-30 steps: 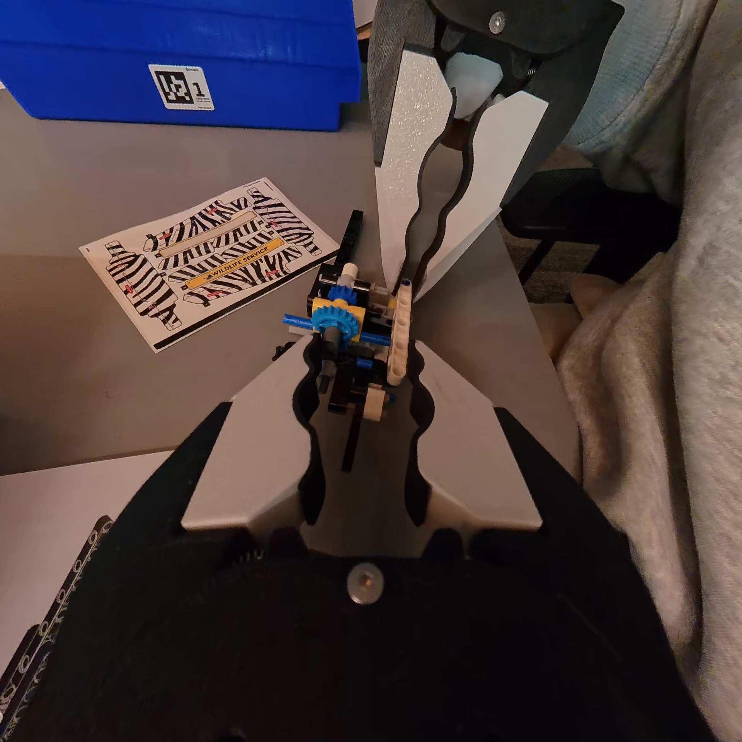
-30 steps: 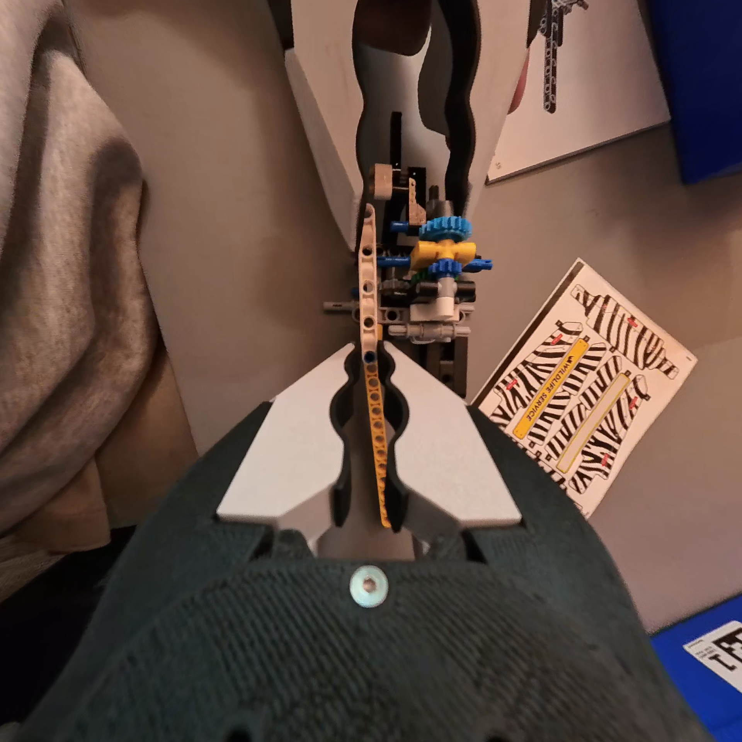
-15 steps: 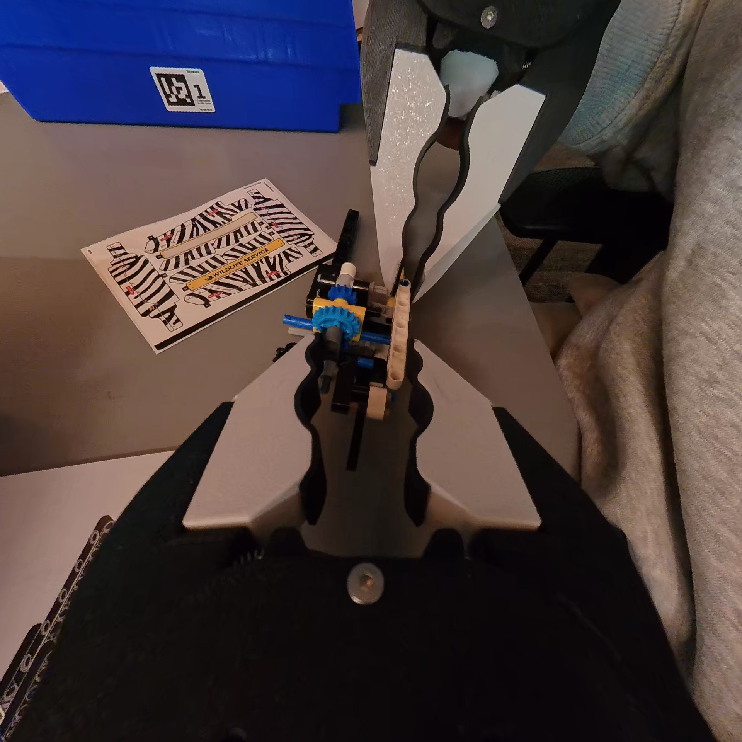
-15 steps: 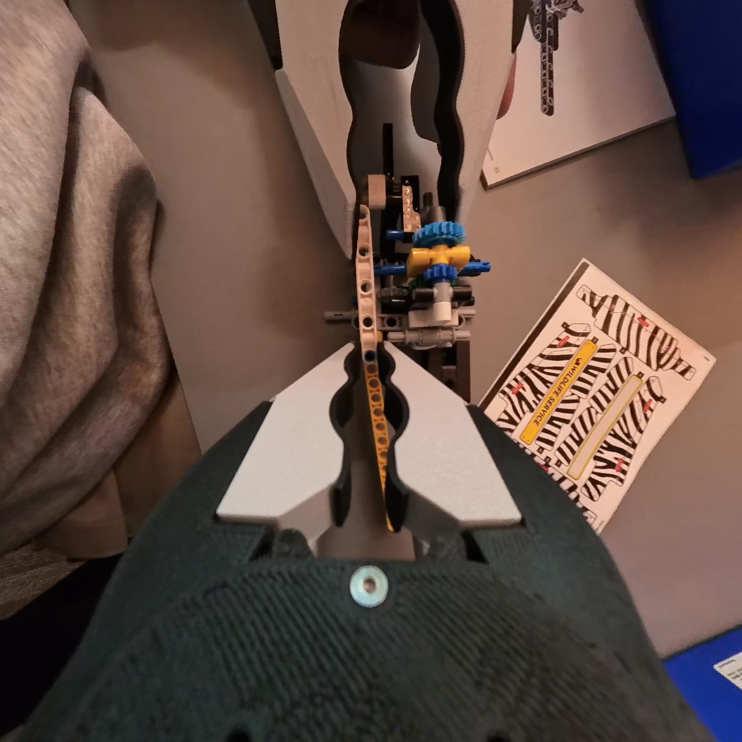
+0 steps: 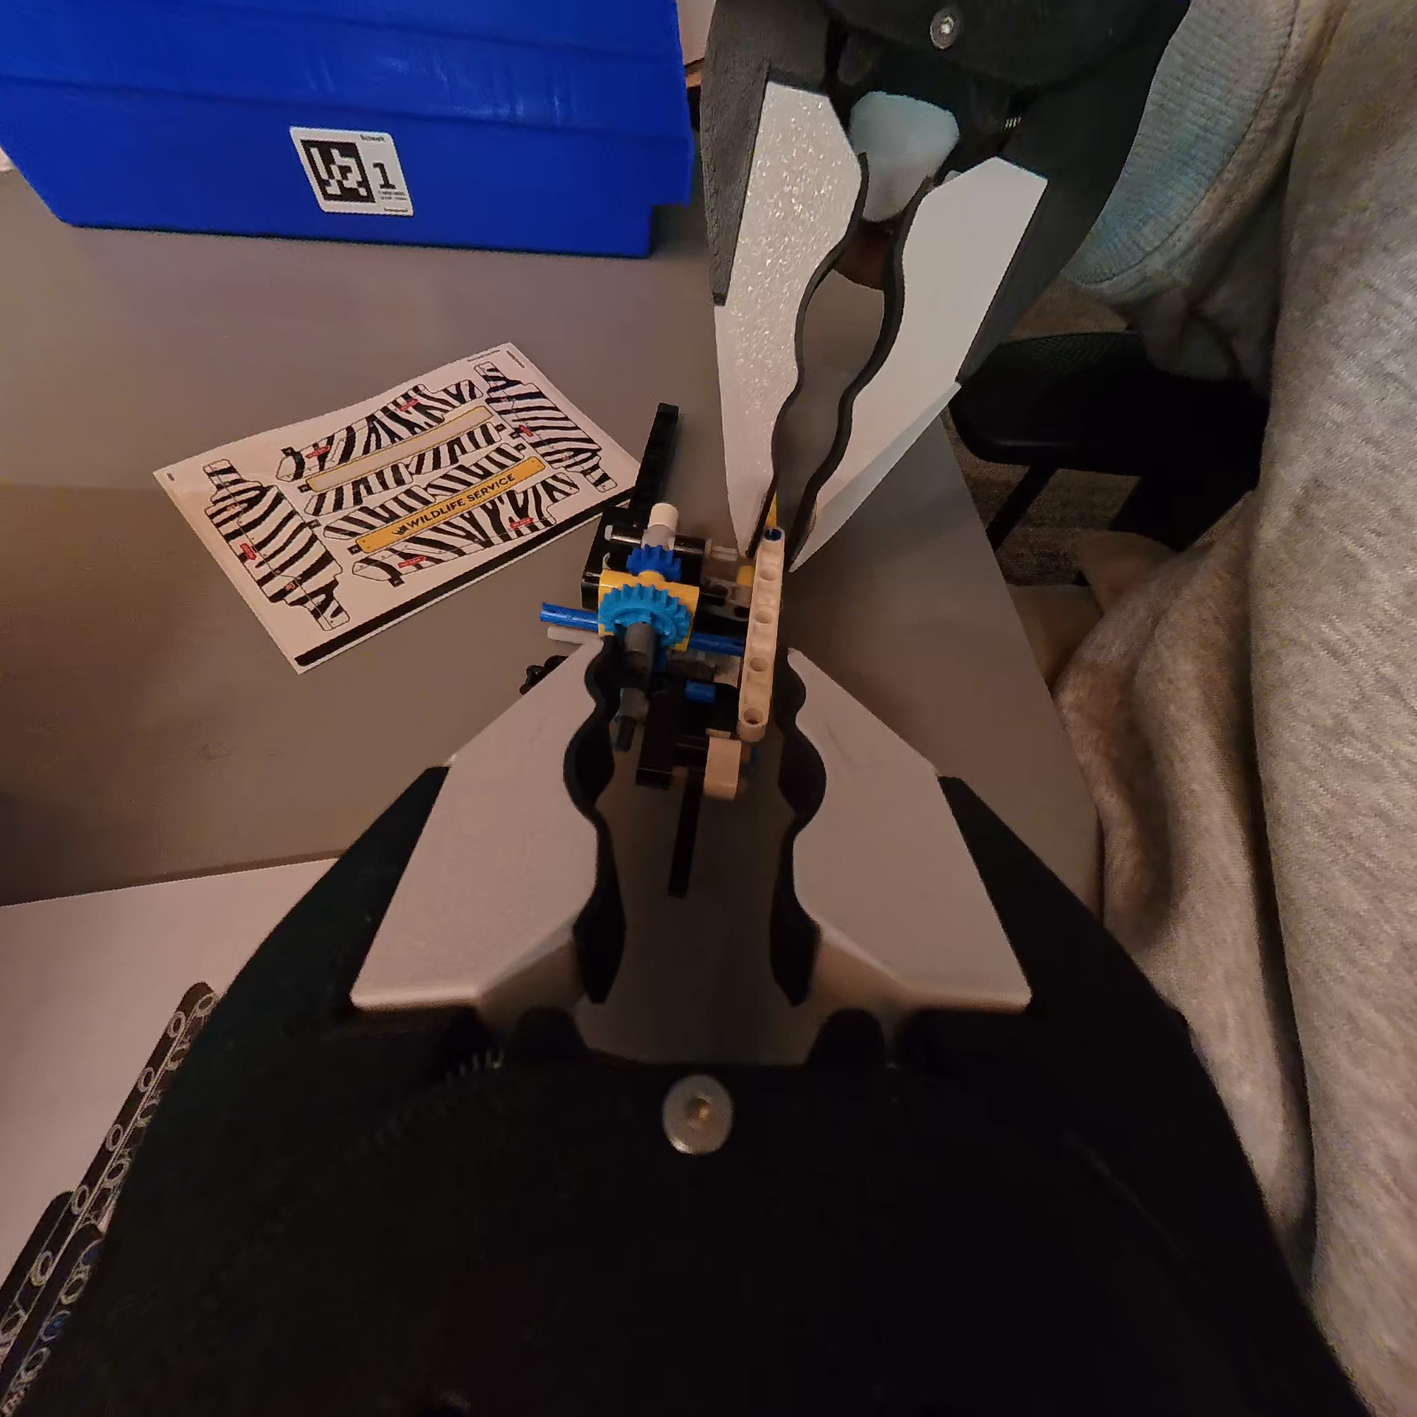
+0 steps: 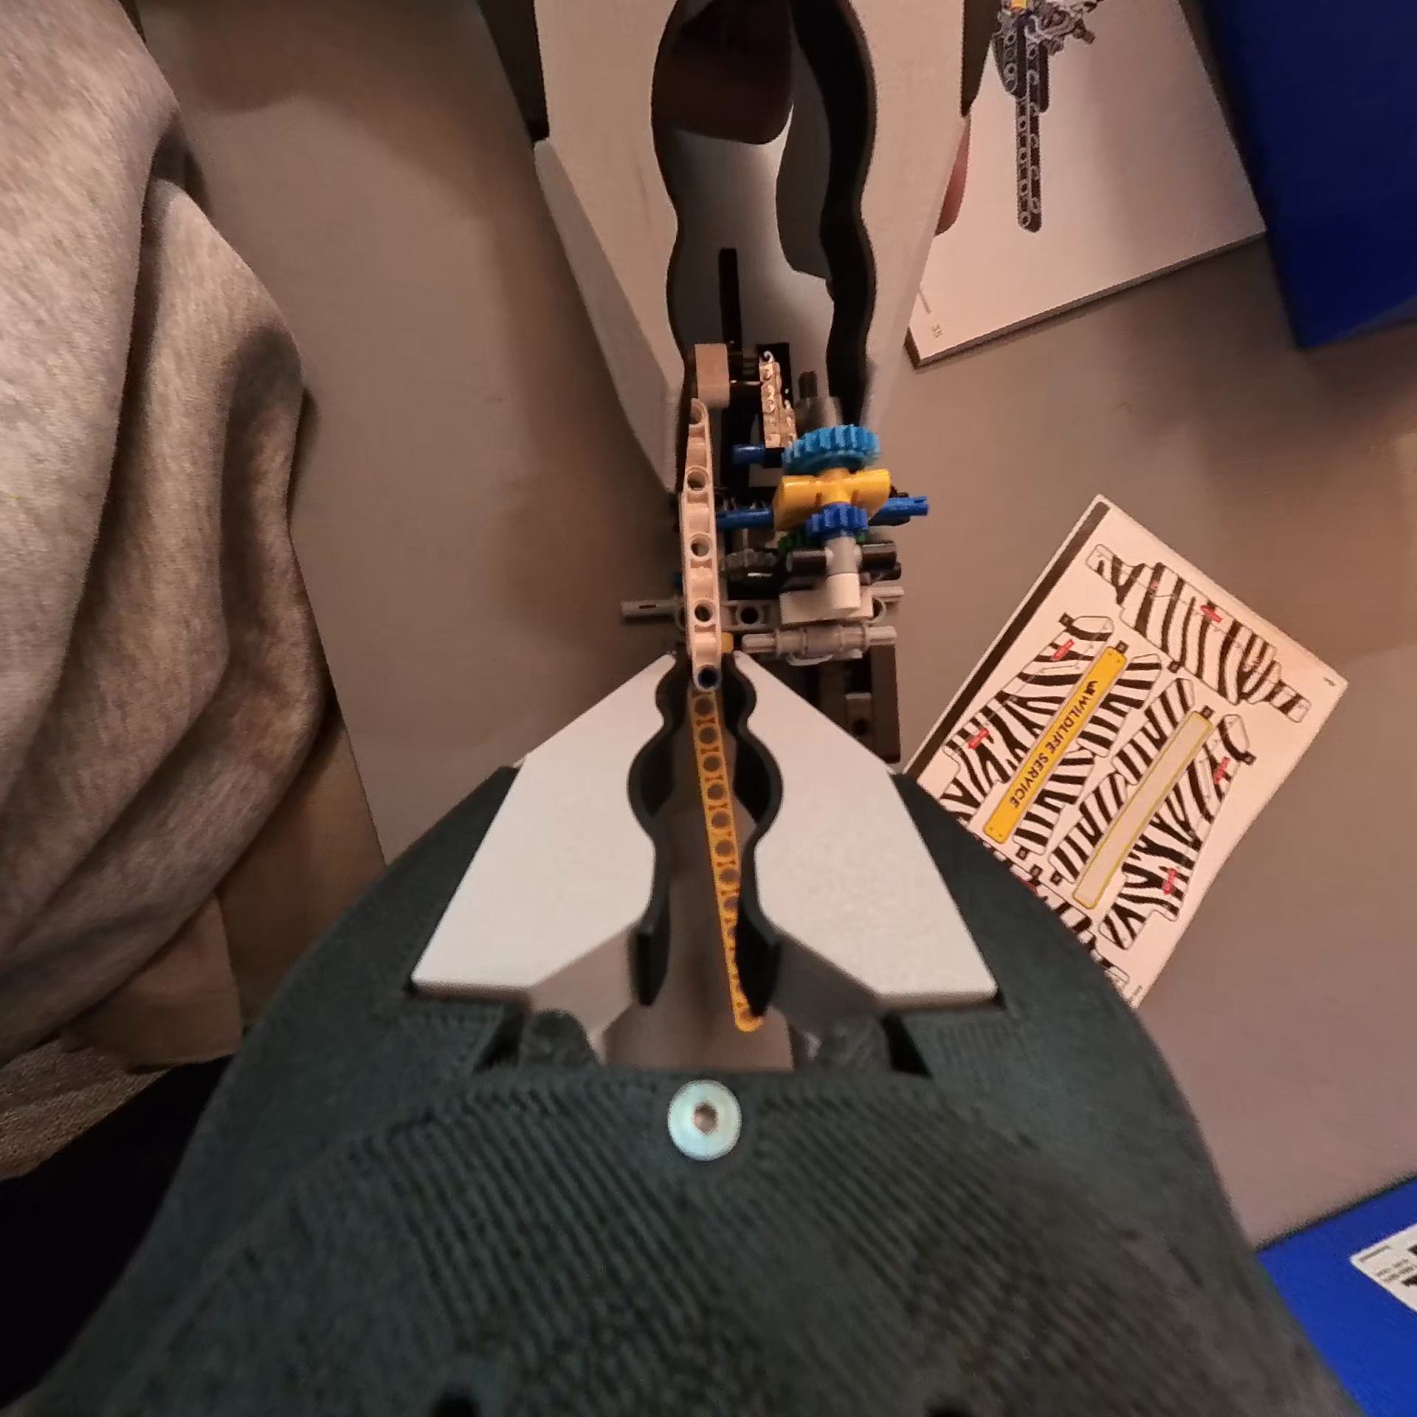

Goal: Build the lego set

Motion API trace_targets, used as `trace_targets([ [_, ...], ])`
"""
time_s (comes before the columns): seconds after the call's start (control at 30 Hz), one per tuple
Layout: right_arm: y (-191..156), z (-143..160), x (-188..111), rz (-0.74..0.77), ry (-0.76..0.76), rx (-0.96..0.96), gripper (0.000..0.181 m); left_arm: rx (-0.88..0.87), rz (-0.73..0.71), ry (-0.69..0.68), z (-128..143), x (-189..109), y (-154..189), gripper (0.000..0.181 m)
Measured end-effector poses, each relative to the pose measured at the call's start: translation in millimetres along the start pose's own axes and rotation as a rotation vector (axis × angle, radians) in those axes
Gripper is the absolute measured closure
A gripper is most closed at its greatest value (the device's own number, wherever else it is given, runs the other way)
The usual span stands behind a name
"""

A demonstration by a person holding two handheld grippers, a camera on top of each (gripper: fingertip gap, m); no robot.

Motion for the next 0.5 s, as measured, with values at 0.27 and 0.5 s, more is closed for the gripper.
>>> trace_targets([
  [0.27, -0.7, 3.0, -1.9, 0.011, -0.002, -0.027, 0.174, -0.006, 0.006, 0.005, -0.9, -1.5, 1.3, 0.143],
  [0.5, -1.0, 4.1, -2.3, 0.019, 0.005, -0.049, 0.175, -0.004, 0.011, 0.007, -1.5, -2.8, 3.2, 0.143],
])
Point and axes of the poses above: each gripper's, where its closed fingertips meet, x out along the fingers, z out of its underside, y = z × x across the jaws, the point moved 3 cm from there along -x, back along the fingers, and after that the axes turned 2 degrees about y, right-handed, at the moved point
